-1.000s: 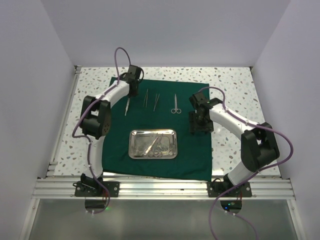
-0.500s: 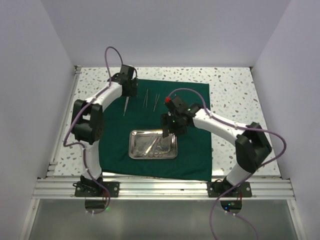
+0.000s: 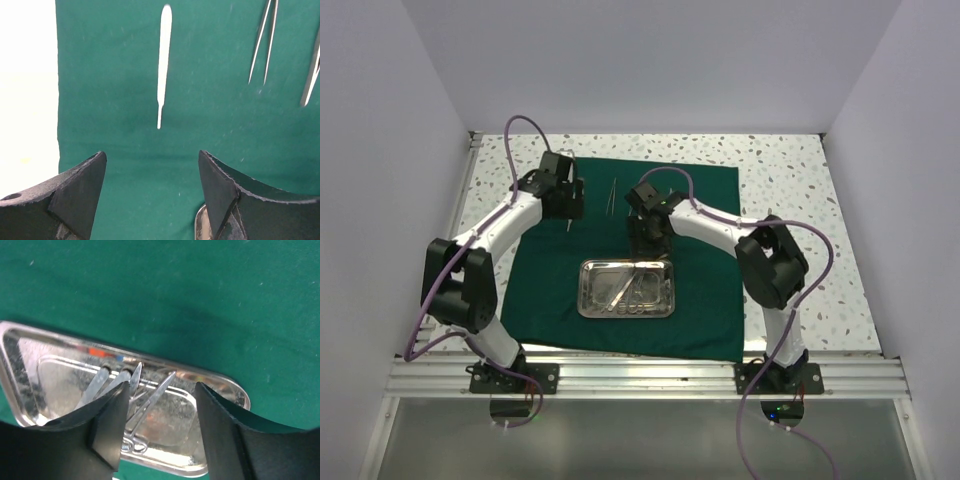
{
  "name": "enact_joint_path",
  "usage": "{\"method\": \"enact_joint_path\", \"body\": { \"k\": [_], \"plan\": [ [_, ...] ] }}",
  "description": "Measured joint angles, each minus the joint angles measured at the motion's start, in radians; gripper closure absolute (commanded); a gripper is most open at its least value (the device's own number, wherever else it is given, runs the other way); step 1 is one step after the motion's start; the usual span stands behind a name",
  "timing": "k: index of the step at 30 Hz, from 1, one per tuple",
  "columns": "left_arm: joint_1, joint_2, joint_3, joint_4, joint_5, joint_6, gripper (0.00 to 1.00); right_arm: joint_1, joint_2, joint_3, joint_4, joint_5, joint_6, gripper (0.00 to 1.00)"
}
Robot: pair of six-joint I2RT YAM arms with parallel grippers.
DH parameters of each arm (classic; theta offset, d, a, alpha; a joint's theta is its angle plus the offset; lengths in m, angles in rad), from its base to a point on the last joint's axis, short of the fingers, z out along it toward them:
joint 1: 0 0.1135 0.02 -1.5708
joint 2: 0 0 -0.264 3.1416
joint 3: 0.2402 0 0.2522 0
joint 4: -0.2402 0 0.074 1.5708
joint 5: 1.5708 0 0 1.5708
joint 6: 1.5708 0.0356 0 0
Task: Open and lay out the surgical kit
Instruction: Pick up the medical item from the container.
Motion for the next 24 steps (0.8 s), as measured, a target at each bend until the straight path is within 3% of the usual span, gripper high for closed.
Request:
{"method": "enact_joint_path", "body": {
  "k": [3,17,23,24],
  "plan": [
    [0.0,-0.003,-0.014,-0.014,0.007,0.003,0.23,0.0,0.022,0.018,-0.016,0.021,0.012,0.53],
    [0.0,-0.016,-0.037,-0.006,0.049,0.004,0.24,0.031,0.1,0.074,-0.105,0.097,0.077,0.6],
    [0.0,-0.054,-0.078,-0.005,0.063,0.004,0.24,0.051,0.136,0.126,-0.157,0.142,0.1,0.69],
    [0.0,-0.062,-0.084,-0.006,0.065,0.004,0.24,0.053,0.139,0.129,-0.163,0.148,0.106,0.74]
  ]
}}
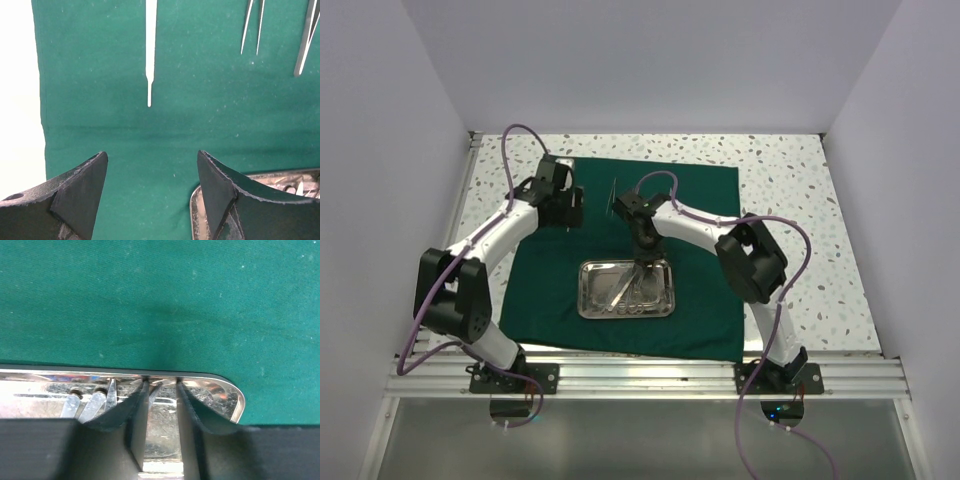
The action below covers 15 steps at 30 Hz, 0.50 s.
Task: Open and lay out the surgical kit
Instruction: Pick up the medical item from the container.
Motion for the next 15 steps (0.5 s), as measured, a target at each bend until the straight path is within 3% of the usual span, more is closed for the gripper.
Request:
{"method": "enact_joint_path", "body": {
  "k": [4,5,7,15],
  "plan": [
    [0.0,-0.029,-0.025,0.011,0.009,0.0,0.24,0.008,0.005,0.003,-0.01,0.011,0.024,0.8],
    [0.0,-0.035,-0.029,0.011,0.011,0.0,0.24,0.009,0.006,0.003,-0.011,0.012,0.027,0.89],
    [0.0,-0.045,-0.037,0.016,0.013,0.0,0.24,0.012,0.009,0.004,-0.013,0.012,0.034,0.99],
    [0.0,-0.05,-0.044,0.023,0.022,0.0,0.24,0.014,0.022,0.026,-0.033,0.011,0.042,1.0]
  ]
}}
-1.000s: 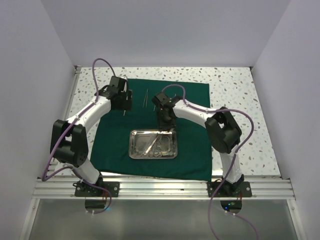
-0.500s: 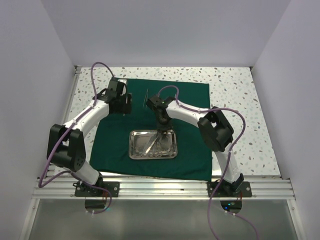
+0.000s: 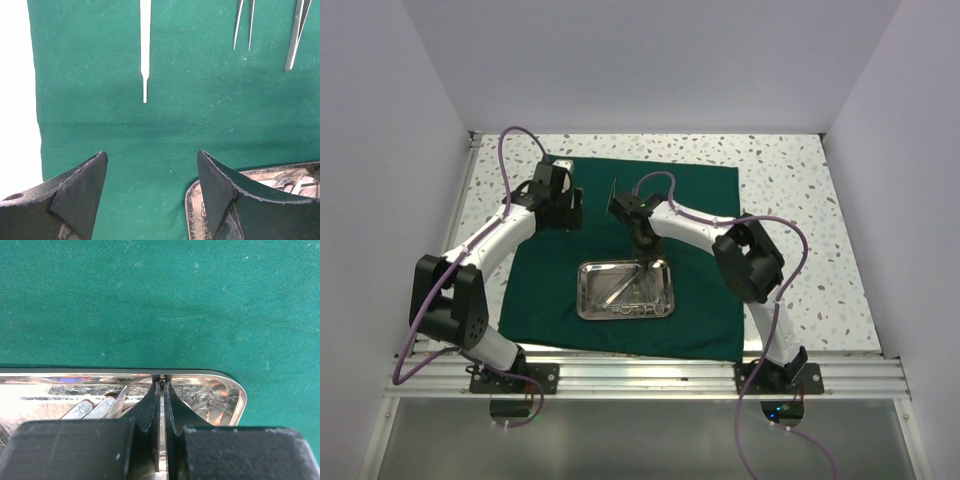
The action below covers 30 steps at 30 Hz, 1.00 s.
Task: Open and lay out the surgical kit
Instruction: Pick up the medical item from the container, then place the medical item in the surgical kit.
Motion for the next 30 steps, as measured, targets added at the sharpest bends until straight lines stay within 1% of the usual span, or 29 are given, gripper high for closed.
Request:
{"method": "enact_joint_path", "body": {
  "k": [9,15,19,22,26,30],
  "plan": [
    [0.0,0.003,0.0,-0.001,0.002,0.0,0.25,0.014,0.006,0.053,-0.039,0.007,0.0,1.0],
    [0.0,0.007,0.012,-0.007,0.0,0.0,0.25,0.021,0.006,0.17,-0.088,0.06,-0.005,1.0],
    [0.0,0.007,0.024,-0.014,-0.003,0.0,0.25,0.003,0.006,0.231,-0.095,0.096,-0.02,1.0],
    [0.0,0.007,0.033,-0.021,-0.003,0.0,0.25,-0.039,0.006,0.261,-0.098,0.111,-0.042,1.0],
    [0.0,0.007,0.042,-0.028,-0.003,0.0,0.25,-0.138,0.016,0.317,-0.106,0.13,-0.08,1.0],
    [0.0,0.008,0.046,-0.033,-0.002,0.0,0.25,-0.256,0.097,0.476,-0.116,0.16,-0.134,1.0]
  ]
}}
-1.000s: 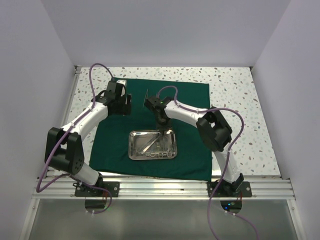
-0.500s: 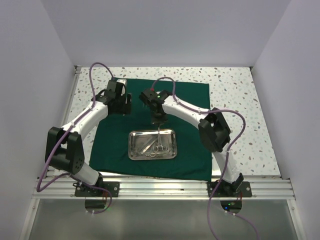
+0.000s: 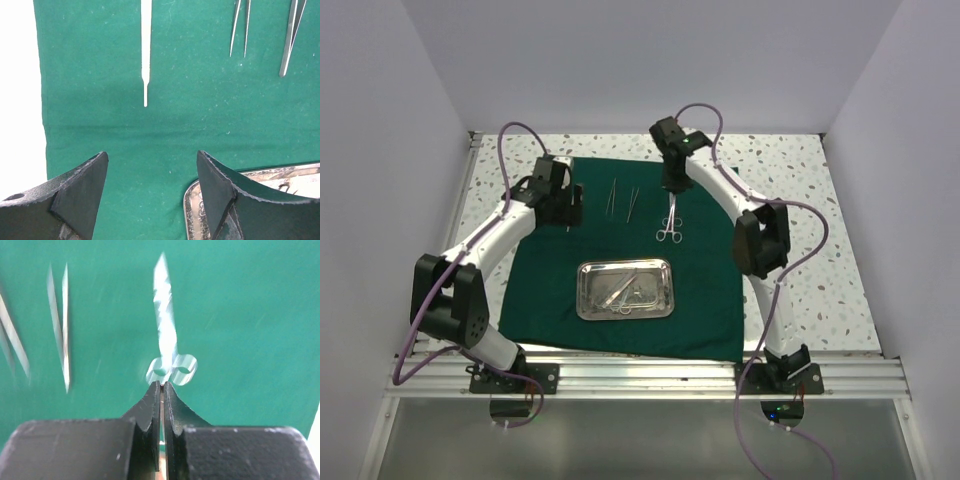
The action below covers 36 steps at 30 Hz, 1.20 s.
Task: Open and lay out the surgical kit
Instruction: Place the medical item in the surgical kit, then pick up the medical item from the container.
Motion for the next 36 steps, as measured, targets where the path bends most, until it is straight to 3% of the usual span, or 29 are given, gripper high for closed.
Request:
{"method": "enact_joint_path", "body": {
  "k": [6,10,11,12,13,14,16,20,24,36],
  "plan": [
    [-0.001,0.016,0.006,-0.013,0.0,0.0,0.25,-0.121,0.161,0.232,-0.013,0.03,-0.063,1.0],
    [-0.016,0.037,0.013,-0.021,0.004,-0.001,0.25,-0.152,0.205,0.262,-0.004,0.028,-0.086,1.0],
    [-0.024,0.039,0.014,-0.023,0.006,-0.001,0.25,-0.154,0.213,0.262,-0.001,0.028,-0.089,0.96],
    [-0.037,0.039,0.017,-0.028,0.01,-0.001,0.24,-0.156,0.219,0.262,0.006,0.027,-0.092,0.84],
    [-0.054,0.04,0.019,-0.031,0.016,-0.001,0.24,-0.156,0.223,0.261,0.016,0.023,-0.092,0.52],
    [-0.074,0.04,0.025,-0.036,0.024,0.0,0.24,-0.156,0.225,0.256,0.029,0.021,-0.091,0.26],
    [-0.129,0.04,0.034,-0.04,0.042,0.004,0.24,-0.156,0.226,0.244,0.05,0.017,-0.098,0.07],
    [-0.235,0.039,0.036,-0.042,0.112,0.011,0.26,-0.157,0.212,0.19,0.094,0.017,-0.101,0.04],
    [-0.286,0.015,-0.015,-0.019,0.217,0.012,0.3,-0.157,0.11,0.0,0.121,0.016,-0.1,0.04],
    [-0.411,-0.019,-0.232,0.053,0.301,0.004,0.42,-0.157,-0.582,-0.546,0.182,-0.002,-0.1,0.04]
  ]
}}
